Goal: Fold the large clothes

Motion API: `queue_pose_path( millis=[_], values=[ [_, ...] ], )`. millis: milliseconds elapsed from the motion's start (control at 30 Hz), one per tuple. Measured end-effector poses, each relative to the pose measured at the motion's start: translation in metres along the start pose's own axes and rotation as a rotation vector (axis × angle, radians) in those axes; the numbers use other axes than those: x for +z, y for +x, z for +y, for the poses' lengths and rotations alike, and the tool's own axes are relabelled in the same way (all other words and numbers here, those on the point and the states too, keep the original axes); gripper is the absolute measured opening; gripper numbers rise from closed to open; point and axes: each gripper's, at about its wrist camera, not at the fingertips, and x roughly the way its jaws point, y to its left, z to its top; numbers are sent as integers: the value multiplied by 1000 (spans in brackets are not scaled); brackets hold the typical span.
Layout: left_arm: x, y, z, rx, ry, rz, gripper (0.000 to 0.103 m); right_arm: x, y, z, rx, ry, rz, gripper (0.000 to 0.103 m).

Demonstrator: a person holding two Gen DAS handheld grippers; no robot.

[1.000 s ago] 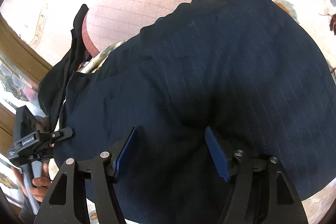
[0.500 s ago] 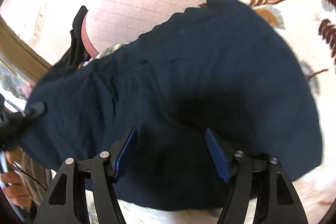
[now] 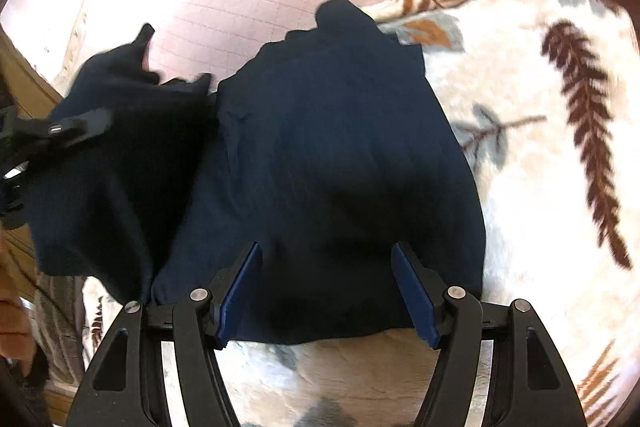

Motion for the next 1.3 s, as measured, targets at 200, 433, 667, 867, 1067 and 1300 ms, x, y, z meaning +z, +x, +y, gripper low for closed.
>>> queue_pose_path(
  millis=[200,433,667,867,1067,1300],
  values=[
    [-15,50,3,-46,-36,130,18,-17,-3,-13,93,11,-78,69],
    [-26,16,16,-121,-22,135,37,-26,-8,-16,109,9,-97,68],
    [-37,-54,85,12,-107,-78,49,2,-40,-32,158,194,-152,70],
    [-56,-20,125,20,-225,22,49,51,-17,24,116,109,-93,80],
    [-61,-28,124,0,-215,28,49,52,41,80,-66,-151,42,7],
    [-52,-53,92,85,-98,-66,56,44,-24,28,83,-85,-184,4]
  ],
)
